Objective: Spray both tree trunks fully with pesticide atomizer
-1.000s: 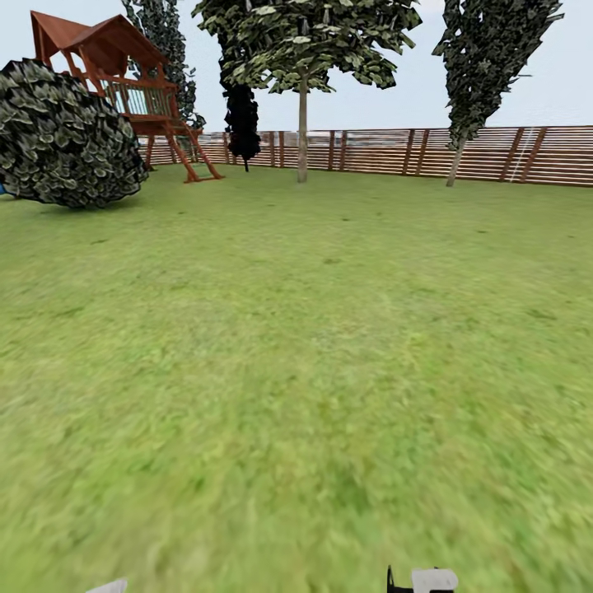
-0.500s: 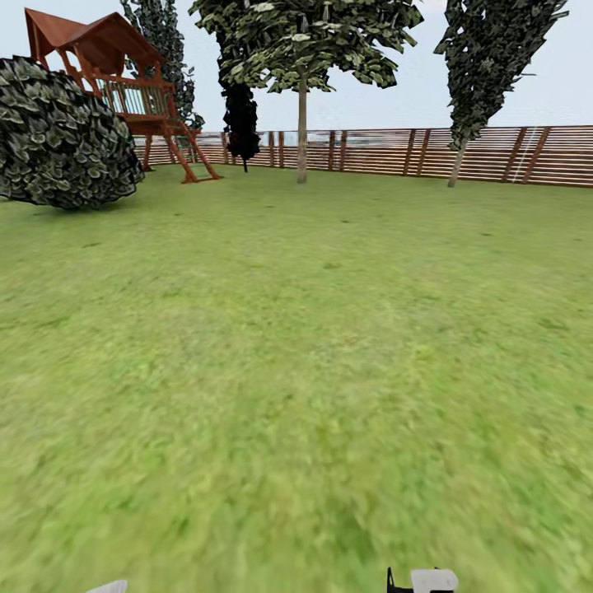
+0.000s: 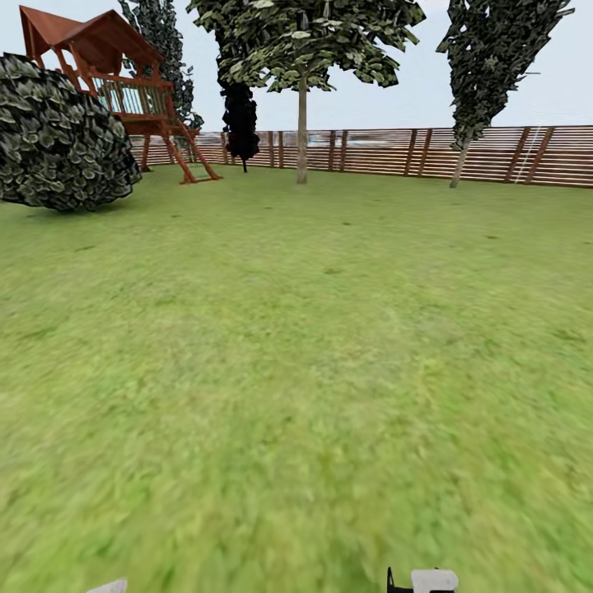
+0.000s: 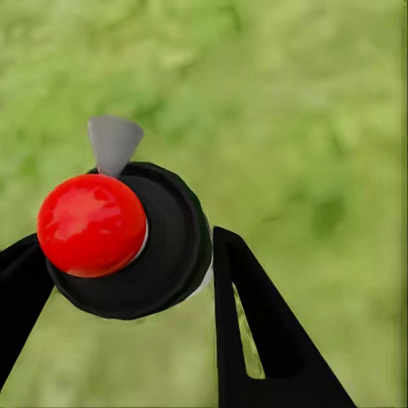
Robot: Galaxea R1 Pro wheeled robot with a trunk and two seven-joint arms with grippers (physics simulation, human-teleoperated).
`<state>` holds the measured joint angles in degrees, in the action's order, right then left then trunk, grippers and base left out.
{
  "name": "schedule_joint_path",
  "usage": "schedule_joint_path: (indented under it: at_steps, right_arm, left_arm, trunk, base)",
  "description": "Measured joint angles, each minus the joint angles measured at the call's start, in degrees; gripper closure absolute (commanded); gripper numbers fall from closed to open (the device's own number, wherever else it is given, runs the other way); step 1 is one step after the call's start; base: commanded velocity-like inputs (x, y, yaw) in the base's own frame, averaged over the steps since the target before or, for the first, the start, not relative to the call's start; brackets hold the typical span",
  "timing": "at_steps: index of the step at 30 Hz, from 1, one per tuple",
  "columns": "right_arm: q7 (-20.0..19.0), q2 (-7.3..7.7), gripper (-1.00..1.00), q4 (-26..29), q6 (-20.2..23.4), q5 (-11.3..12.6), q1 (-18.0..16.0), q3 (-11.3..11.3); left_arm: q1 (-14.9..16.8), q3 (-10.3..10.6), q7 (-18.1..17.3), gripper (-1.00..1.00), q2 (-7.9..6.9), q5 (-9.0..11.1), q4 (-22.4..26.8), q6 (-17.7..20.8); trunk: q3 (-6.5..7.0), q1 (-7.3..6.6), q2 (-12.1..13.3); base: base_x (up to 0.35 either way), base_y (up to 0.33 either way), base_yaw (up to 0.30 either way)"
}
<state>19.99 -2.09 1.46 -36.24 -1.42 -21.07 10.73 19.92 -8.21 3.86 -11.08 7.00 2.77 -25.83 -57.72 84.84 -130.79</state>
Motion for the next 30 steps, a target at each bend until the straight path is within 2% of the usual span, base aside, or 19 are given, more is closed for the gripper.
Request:
schedule_joint_path:
  at_steps: [30]
  right_arm:
    - [0.0, 0.01, -1.0, 0.0, -0.01, 0.0, -0.04, 0.0]
  left_arm:
    - [0.0, 0.0, 0.0, 1.0, 0.0, -0.03, 0.0, 0.0]
  trunk:
    - [0.0, 0.0, 0.0]
  base:
    - [0.339, 0.0, 0.0]
